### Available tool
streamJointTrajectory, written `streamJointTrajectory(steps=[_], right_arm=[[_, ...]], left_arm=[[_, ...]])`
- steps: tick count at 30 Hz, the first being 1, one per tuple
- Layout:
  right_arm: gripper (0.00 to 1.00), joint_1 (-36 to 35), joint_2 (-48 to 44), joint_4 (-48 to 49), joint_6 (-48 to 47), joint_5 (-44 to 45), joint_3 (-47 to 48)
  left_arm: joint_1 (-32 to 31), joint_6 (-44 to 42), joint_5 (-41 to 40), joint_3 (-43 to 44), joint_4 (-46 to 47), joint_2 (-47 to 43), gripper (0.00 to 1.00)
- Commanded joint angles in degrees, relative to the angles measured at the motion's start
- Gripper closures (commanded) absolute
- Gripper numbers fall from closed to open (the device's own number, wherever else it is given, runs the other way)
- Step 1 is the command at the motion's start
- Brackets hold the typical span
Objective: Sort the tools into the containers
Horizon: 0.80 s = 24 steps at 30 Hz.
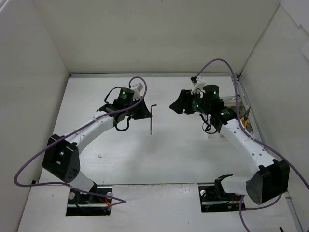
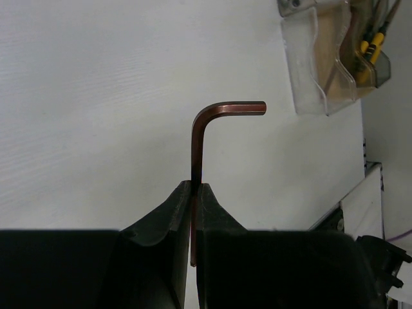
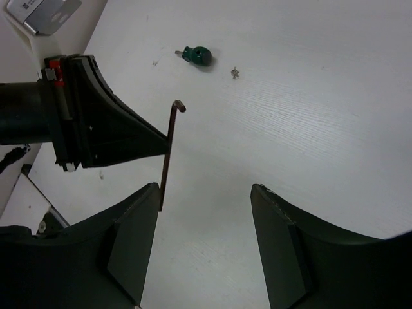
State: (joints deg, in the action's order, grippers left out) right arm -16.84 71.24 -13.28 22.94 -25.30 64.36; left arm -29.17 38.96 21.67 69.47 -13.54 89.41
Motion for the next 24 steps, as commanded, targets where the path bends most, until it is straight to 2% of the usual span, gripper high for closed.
streamJointTrajectory(steps=[1,19,24], right_arm=[[0.44,-2.0,1.8,6.7,3.1,1.0,3.1],[0.44,-5.0,7.5,11.9,5.2,1.0,3.5],[0.48,-4.8,8.1,12.1,5.3,1.0,3.6]], left_arm=[[-2.0,-0.7,2.9,2.8,6.1,-3.7,1.00],[-8.3,-2.1,2.0,7.7,5.0,-1.4,1.00],[-9.9,-2.1,1.3,8.0,5.4,-1.1,1.00]])
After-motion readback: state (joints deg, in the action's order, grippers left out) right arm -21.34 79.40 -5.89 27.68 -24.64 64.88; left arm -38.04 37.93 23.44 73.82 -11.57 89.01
